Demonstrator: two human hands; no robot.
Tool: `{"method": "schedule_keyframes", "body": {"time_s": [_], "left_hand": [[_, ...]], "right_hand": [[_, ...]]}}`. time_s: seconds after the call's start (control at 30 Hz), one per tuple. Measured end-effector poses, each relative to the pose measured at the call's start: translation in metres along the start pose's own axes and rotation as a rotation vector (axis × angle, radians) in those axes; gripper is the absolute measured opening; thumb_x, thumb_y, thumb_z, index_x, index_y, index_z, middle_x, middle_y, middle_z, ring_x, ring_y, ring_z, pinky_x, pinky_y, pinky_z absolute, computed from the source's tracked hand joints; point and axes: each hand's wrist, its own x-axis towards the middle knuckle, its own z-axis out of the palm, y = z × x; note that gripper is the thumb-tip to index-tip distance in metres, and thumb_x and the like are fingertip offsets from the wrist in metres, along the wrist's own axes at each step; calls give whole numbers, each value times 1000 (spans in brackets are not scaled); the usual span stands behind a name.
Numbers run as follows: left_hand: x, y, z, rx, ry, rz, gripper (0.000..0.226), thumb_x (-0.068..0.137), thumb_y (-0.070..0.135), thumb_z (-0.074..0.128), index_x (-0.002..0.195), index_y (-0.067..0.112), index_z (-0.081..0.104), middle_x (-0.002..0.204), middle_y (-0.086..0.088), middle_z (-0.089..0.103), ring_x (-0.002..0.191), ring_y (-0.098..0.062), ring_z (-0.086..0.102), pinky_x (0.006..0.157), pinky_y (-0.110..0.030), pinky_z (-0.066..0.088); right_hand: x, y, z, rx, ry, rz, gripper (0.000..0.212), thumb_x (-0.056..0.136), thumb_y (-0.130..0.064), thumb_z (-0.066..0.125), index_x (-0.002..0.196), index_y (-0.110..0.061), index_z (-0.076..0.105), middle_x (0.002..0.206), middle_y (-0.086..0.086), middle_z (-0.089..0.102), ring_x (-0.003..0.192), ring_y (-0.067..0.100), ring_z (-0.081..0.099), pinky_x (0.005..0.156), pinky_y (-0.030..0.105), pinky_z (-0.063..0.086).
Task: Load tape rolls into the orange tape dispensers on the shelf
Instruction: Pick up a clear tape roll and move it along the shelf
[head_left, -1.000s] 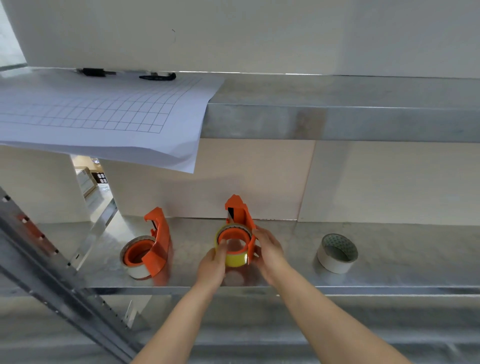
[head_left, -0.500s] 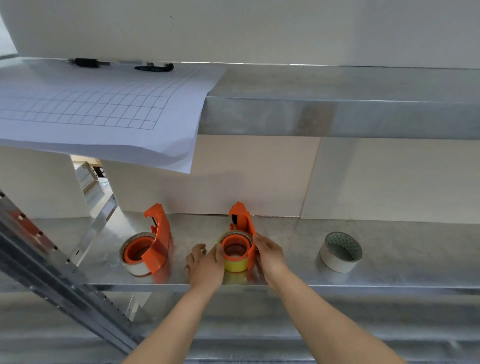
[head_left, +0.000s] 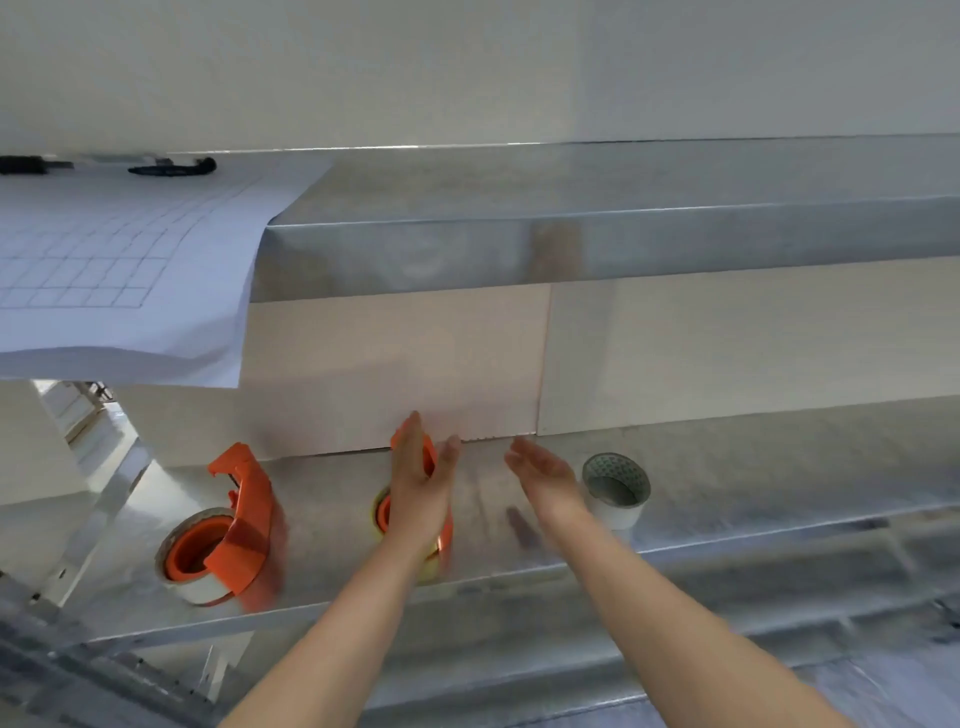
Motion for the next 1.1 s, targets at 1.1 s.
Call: {"method": "schedule_keyframes", "body": {"time_s": [1.1], "left_hand": [[-22, 60, 223, 18, -484, -73, 53, 58, 20, 80, 104, 27, 57, 106, 5, 63, 100, -15, 58, 89, -31, 48]], "right_hand": [[-1, 3, -204, -309, 304, -276, 44, 68, -5, 70, 106, -19, 53, 93, -10, 60, 83, -12, 58, 65, -3, 40]]}}
